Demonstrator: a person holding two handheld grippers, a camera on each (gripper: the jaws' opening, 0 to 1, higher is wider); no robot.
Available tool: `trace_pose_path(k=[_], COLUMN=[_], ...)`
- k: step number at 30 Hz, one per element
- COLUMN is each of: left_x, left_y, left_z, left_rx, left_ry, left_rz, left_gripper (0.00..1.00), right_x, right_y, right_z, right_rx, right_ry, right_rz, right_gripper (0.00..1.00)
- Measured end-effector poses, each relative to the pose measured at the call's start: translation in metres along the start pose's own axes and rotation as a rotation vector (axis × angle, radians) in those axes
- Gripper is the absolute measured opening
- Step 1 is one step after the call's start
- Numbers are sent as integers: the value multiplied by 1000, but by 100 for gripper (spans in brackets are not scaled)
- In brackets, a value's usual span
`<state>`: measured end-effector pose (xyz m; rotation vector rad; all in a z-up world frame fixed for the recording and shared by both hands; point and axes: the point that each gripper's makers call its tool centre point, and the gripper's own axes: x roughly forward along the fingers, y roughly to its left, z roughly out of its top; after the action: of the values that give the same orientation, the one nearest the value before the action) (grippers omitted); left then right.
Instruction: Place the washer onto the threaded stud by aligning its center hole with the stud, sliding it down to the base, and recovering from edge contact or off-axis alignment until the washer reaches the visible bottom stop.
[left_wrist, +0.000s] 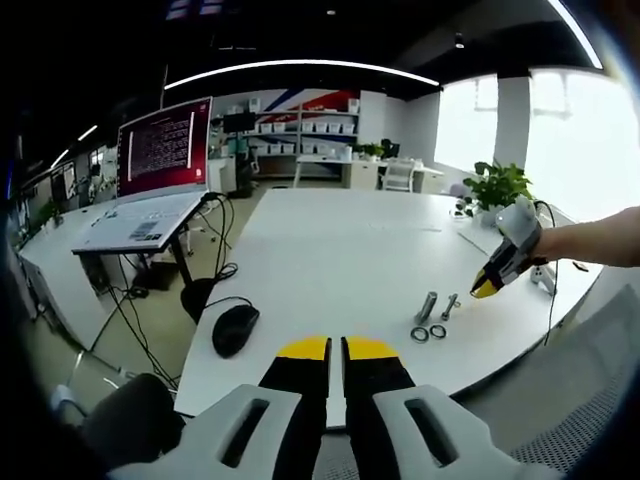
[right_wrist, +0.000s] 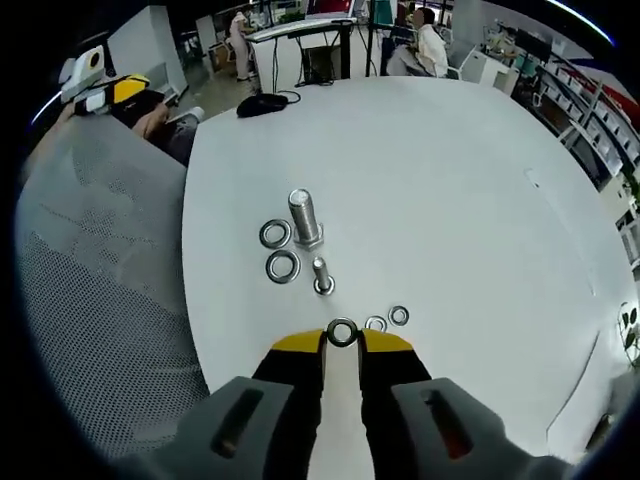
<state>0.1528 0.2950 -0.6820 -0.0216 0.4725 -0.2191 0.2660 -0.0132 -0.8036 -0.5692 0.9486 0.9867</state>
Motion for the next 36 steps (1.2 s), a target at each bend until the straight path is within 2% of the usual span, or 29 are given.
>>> trace_pose_path(k=[10,17,36], left_x=[0,0,0], left_y=[-4,-5,-9], left_z=[-1,-1,2], left_rx=[7,10,19], left_ry=[1,3,-9], left_rz=[-23,-29,-47], left_gripper=[2,2,1], right_x=[-11,0,23], right_y=[1,7,11], right_z=[22,36,38], right_rx=[-7,-27,-59], right_ry=[-8,3,70], right_rz=[-28,-32,-36], right_gripper=[14,14,14])
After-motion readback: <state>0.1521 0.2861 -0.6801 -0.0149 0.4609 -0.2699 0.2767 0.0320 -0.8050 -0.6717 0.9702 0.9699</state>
